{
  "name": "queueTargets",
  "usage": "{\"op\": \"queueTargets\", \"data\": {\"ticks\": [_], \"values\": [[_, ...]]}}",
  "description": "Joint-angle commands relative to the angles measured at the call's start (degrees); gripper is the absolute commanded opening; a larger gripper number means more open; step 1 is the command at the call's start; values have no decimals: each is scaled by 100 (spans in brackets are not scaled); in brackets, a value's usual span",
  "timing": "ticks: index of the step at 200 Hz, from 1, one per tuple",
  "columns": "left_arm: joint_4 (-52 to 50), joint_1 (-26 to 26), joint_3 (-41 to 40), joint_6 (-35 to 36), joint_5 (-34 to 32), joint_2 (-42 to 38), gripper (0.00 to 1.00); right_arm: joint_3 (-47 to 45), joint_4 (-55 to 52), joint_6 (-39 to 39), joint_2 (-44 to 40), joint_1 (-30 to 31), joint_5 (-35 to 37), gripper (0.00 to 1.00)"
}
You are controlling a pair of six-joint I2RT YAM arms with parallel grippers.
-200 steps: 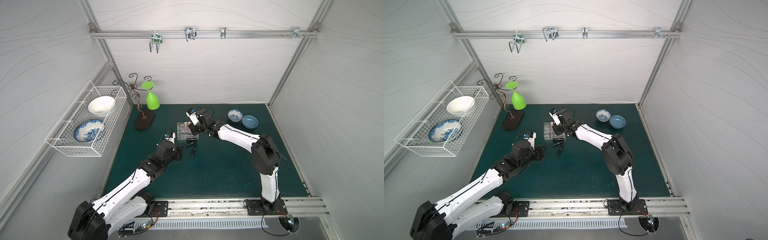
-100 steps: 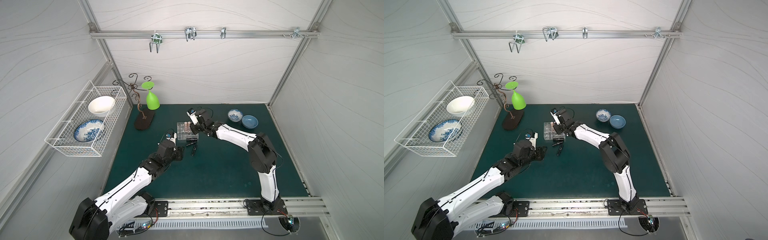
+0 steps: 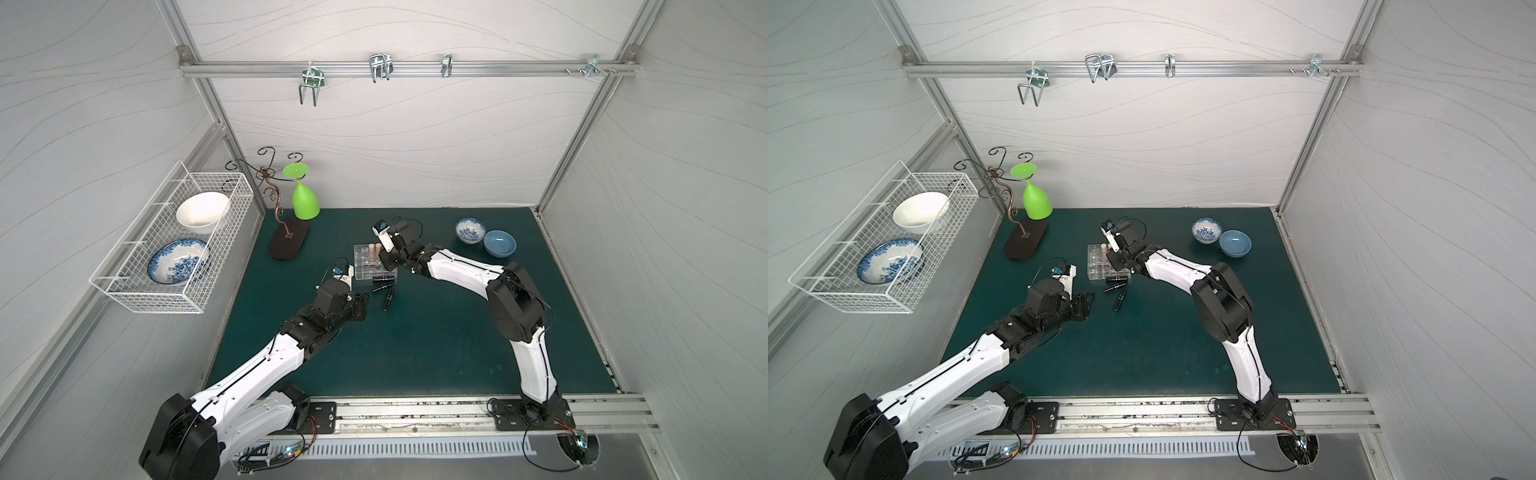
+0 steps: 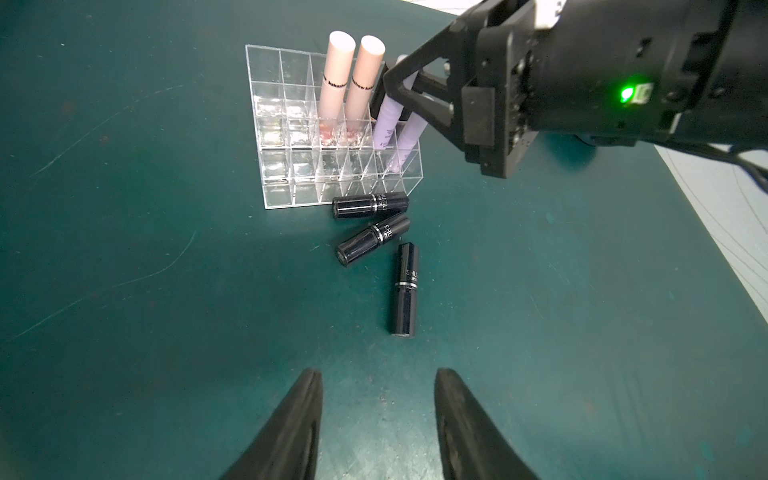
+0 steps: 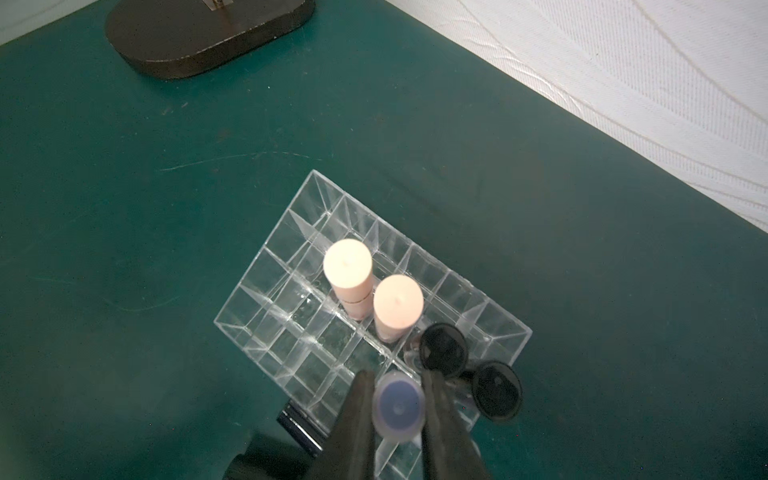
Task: Arrange the lipsticks in the organizer
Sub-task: Place the lipstick in the storage box.
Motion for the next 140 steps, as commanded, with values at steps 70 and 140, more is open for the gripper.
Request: {"op": "queueTargets", "data": {"ticks": [70,140], "values": [[129,36,232,26,223,321,49,-54,3,132,-348,-46,0,52],[-653,27,1131,254,573,1555,52,-2224,251,800,-2938,122,429,67]]}}
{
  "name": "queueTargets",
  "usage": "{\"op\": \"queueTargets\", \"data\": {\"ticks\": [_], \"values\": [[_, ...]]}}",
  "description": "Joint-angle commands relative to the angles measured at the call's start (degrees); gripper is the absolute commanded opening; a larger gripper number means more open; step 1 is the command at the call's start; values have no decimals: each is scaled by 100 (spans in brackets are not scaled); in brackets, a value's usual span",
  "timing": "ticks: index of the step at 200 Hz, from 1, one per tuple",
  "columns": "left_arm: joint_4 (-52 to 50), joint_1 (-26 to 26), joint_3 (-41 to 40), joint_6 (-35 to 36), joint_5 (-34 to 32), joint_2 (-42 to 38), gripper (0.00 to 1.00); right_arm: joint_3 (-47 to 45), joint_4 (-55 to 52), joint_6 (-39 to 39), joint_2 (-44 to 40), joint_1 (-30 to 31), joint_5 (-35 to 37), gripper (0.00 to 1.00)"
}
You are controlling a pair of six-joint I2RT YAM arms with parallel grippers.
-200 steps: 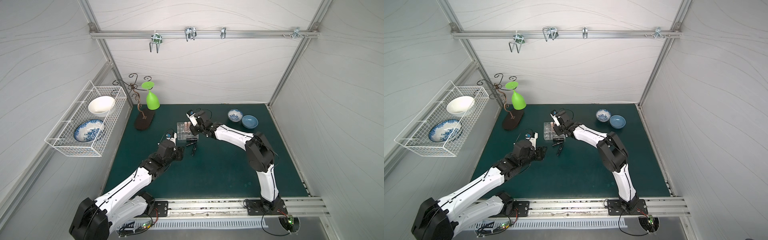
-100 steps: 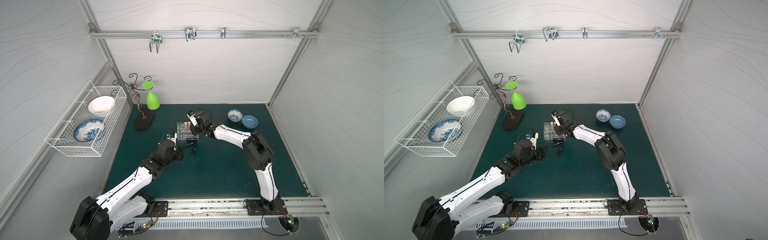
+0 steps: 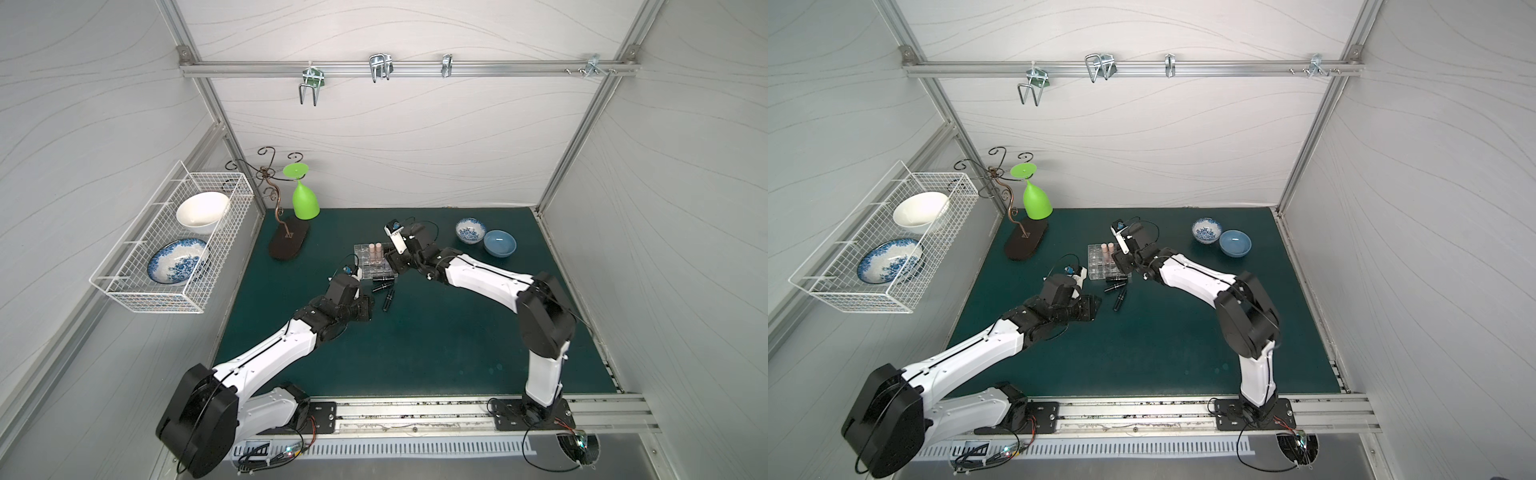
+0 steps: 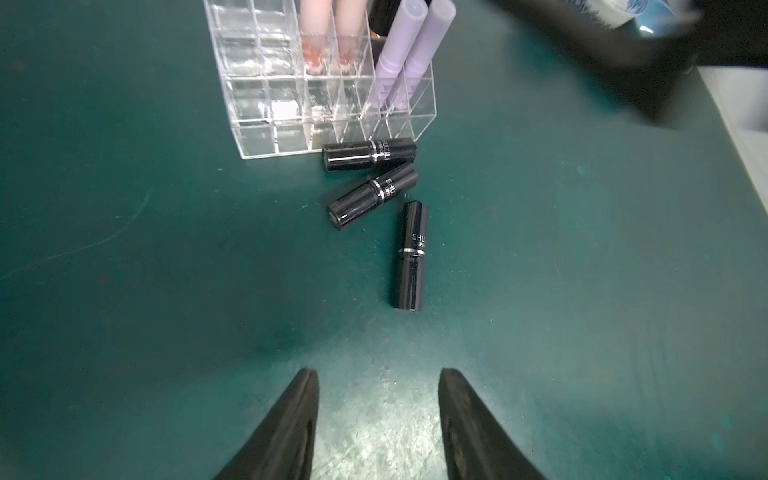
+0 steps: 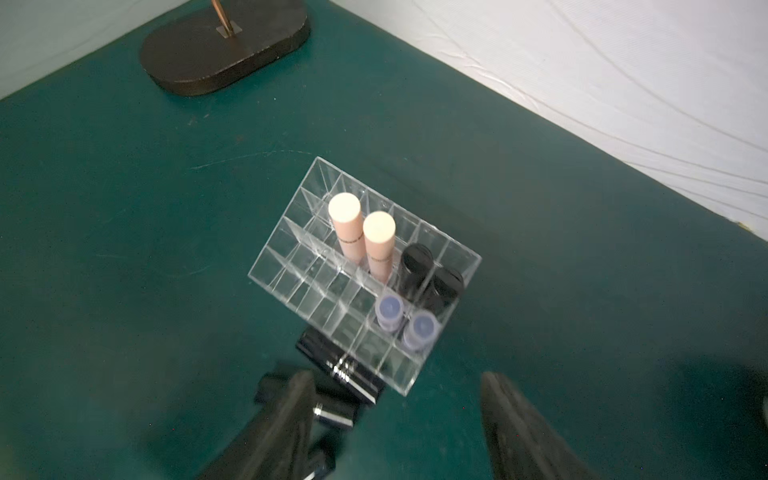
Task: Arrange the lipsticks in the organizer
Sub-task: Place the lipstick in the storage box, then pick up the lipstick at the center of the board.
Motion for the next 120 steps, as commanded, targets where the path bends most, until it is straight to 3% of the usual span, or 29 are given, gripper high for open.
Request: {"op": "queueTargets", "data": {"ticks": [1,59,120], "values": [[-263,24,578,167,195,405,52,-677,185,472,-1068,43,231,67],[-728,-97,1390,231,225,1711,51,-2597,54,1172,-2718,5,314,64],[-1318,-519,2449,132,-72,3049,59,-3166,-140,1425,-3504,-456,-8,64]]}}
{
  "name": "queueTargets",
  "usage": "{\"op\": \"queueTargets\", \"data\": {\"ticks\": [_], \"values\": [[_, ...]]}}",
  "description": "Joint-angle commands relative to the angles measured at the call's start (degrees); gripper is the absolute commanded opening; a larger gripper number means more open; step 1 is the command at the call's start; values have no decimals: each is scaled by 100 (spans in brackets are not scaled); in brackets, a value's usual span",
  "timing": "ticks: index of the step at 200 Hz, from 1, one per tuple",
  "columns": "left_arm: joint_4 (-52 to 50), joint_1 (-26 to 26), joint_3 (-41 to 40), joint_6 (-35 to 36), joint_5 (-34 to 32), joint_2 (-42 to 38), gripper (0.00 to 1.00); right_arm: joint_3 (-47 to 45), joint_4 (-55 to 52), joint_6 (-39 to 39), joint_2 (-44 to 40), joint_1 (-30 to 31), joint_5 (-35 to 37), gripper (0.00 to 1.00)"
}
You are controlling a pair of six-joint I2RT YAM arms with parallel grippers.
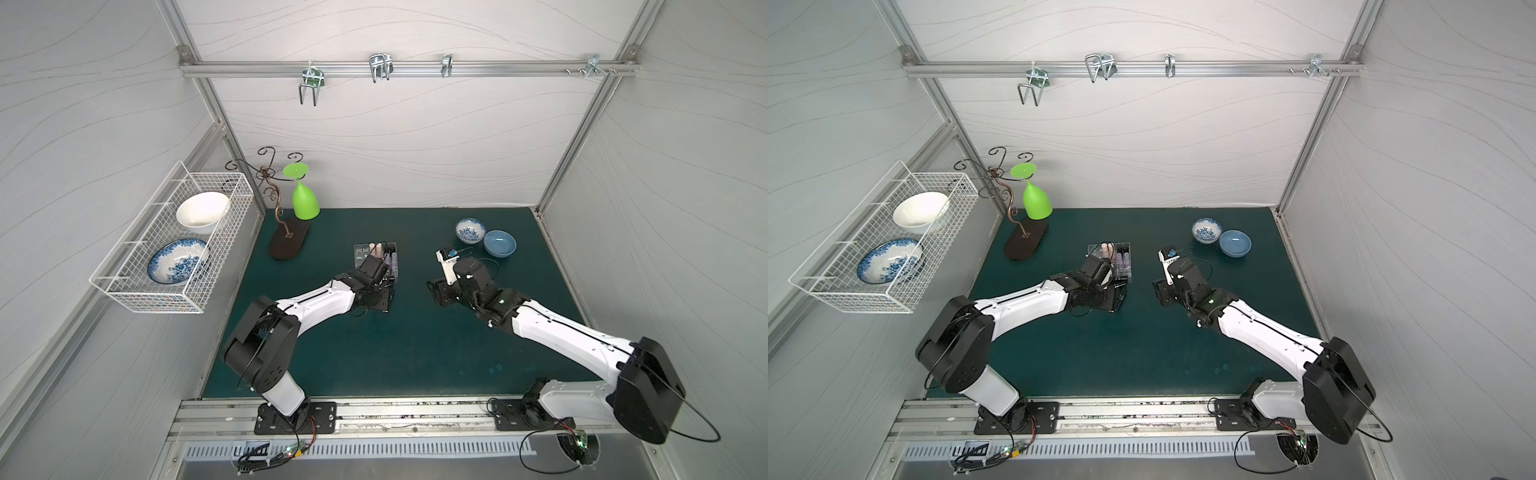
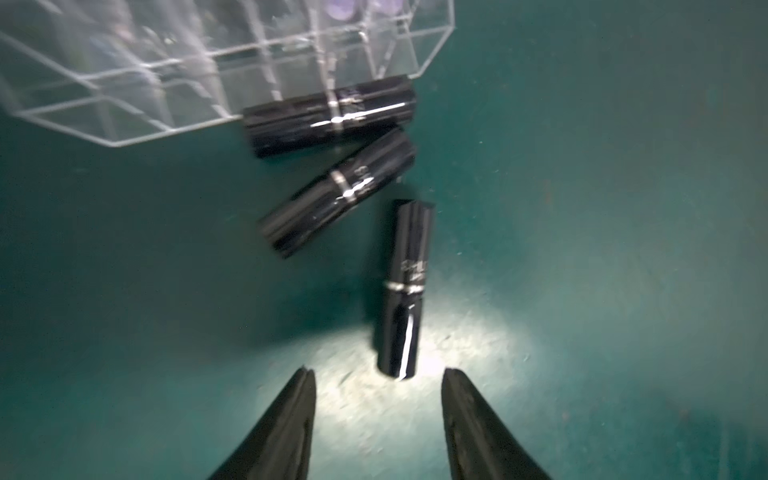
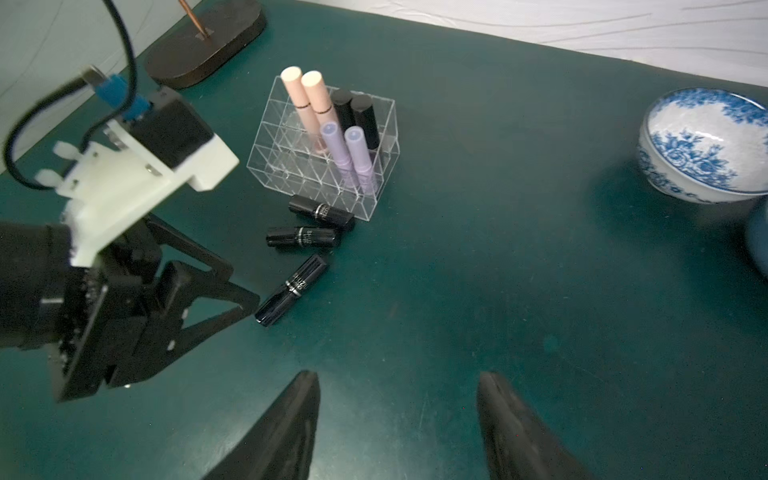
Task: Arrange the lipsticks in the organizer
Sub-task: Pick up the lipstick at the center of the board.
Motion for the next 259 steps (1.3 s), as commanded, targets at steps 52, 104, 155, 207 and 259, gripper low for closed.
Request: {"op": "queueTargets", "data": {"ticks": [52,104,155,207,259], "values": [[-779,-214,1085,-89,-212,1122,55,-173,-138,241,-555,-288,-336,62],[-1010,-250,1247,-137,-318,1301,42,-254,-289,298,-797,-430,-503,60],[-1047,-449,1200,-74,-384,1012,19,-324,-513,378,-1034,-446,-635,59],[633,-518,-301,-157,467,-1062,17,-338,-793,628,-1307,-477,-1609,59],[1917,-505,-1357,-200,1406,-2719,17,239,-850,616,-858,-723,-3586,67]]}}
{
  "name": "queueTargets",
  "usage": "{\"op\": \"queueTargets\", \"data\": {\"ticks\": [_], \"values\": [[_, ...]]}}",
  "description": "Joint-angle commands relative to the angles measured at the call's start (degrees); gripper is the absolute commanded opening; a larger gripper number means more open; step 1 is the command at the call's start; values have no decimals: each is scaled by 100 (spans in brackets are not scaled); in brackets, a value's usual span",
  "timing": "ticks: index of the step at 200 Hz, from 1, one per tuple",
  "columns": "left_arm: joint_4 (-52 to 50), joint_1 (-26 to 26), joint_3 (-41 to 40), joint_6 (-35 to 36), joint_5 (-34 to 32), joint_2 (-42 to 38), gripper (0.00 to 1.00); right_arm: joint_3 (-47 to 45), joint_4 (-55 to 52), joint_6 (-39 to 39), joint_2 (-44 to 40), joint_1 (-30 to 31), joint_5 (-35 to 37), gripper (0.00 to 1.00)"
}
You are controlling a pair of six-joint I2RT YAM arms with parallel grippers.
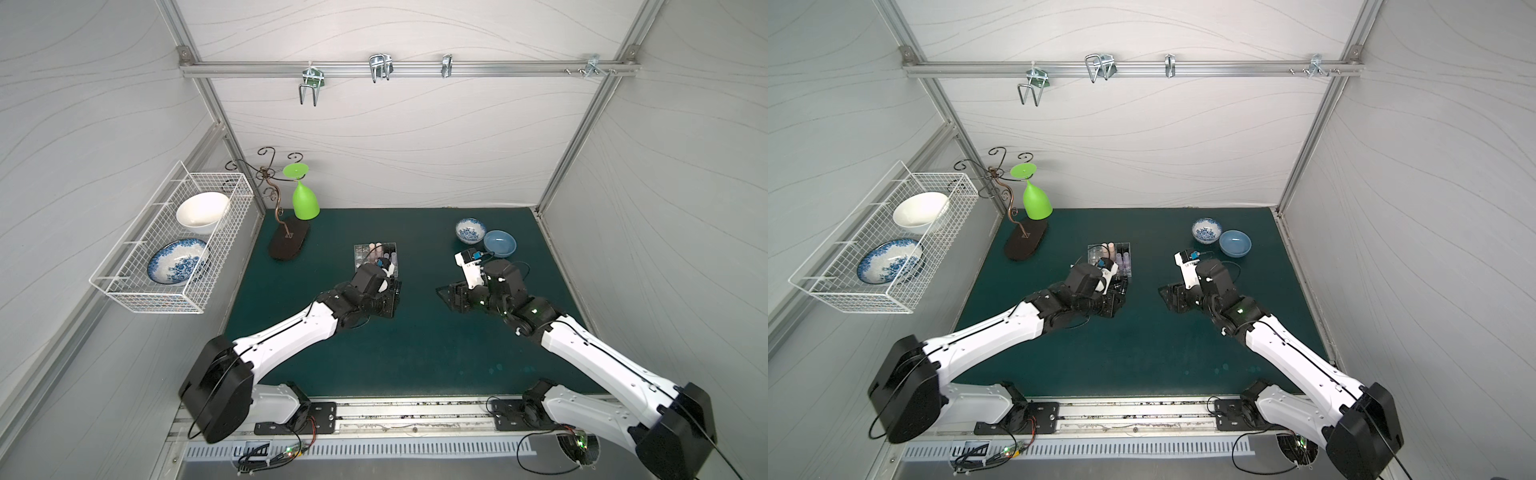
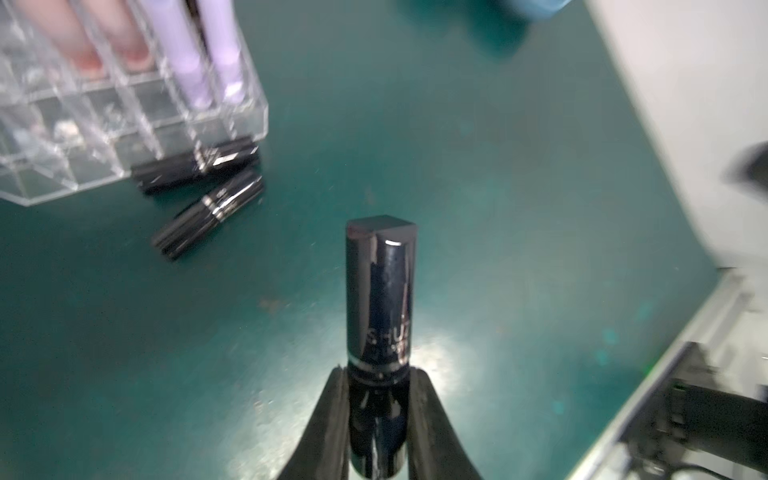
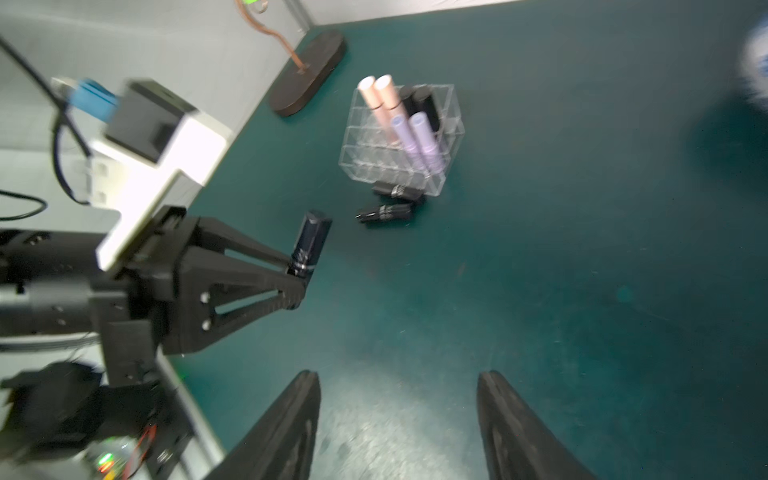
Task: Arrange the lipsticks in the organizer
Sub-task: Pick up the lipstick at the center of the board.
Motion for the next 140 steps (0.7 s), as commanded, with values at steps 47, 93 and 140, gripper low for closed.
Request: {"op": "queueTargets", "data": {"ticks": [47,93,140], "values": [[1041,11,-402,47,1014,-1020,16,1735,-630,-354,1481,-150,-3368,77],[918,15,-412,124,1106,-1283,16,2289,-682,-325,2131,-150,-3892,73],[841,12,-392,177,1180,-1415,16,2798,-955,-429,2487,-66,-4064,64]]}}
